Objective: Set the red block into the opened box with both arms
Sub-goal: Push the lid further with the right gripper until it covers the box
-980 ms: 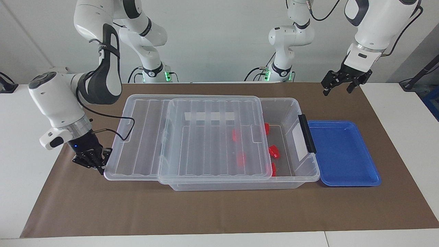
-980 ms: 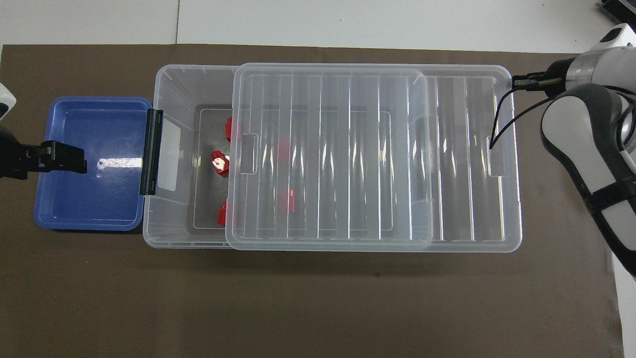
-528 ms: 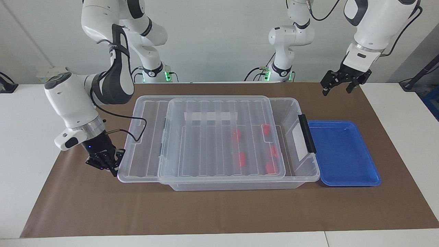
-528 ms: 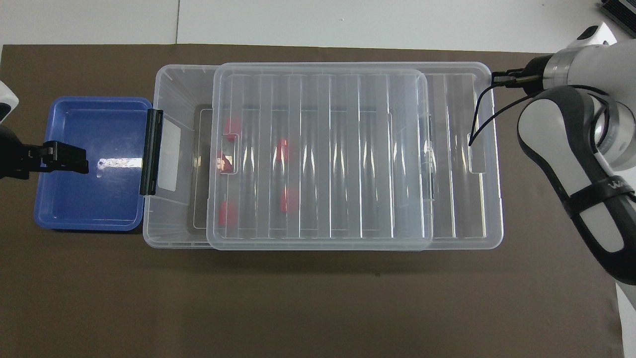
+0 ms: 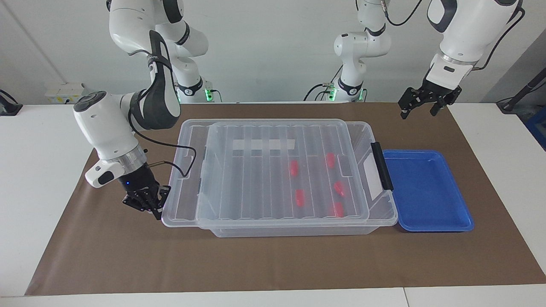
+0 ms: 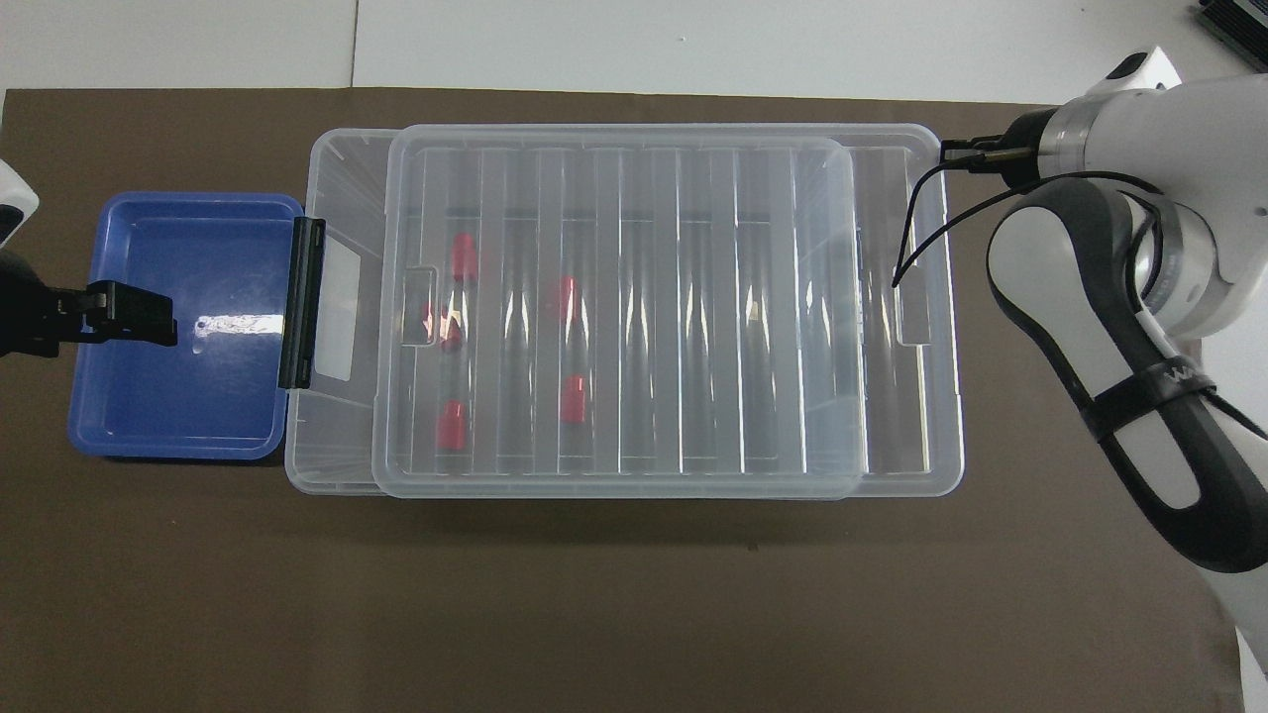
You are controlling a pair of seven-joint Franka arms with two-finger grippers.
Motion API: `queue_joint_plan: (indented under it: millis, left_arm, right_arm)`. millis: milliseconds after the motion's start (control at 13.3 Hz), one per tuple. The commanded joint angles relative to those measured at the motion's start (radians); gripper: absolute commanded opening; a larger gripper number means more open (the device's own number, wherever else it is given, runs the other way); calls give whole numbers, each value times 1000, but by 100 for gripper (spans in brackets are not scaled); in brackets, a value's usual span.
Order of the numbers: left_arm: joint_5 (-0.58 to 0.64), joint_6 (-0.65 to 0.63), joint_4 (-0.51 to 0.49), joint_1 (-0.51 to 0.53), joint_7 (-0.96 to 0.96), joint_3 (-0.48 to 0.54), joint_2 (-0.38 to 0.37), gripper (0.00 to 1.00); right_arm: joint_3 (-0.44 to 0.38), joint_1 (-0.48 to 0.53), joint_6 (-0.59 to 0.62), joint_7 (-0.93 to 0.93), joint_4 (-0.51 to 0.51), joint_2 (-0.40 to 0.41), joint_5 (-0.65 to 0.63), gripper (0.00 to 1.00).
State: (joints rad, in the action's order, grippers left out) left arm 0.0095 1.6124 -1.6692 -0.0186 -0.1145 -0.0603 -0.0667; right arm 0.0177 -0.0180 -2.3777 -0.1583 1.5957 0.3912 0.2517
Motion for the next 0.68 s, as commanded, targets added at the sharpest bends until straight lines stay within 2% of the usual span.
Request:
queue_joint_plan:
  millis: [0,603]
  left_arm:
    - [-14,14,-15,-9,7,14,-18,100]
    - [-14,26,-14,-15,9,14,-16,100]
  right_arm:
    - [7,15,59,8,1,-8,6,0]
    - [8,3,112,37,16,-34,6,0]
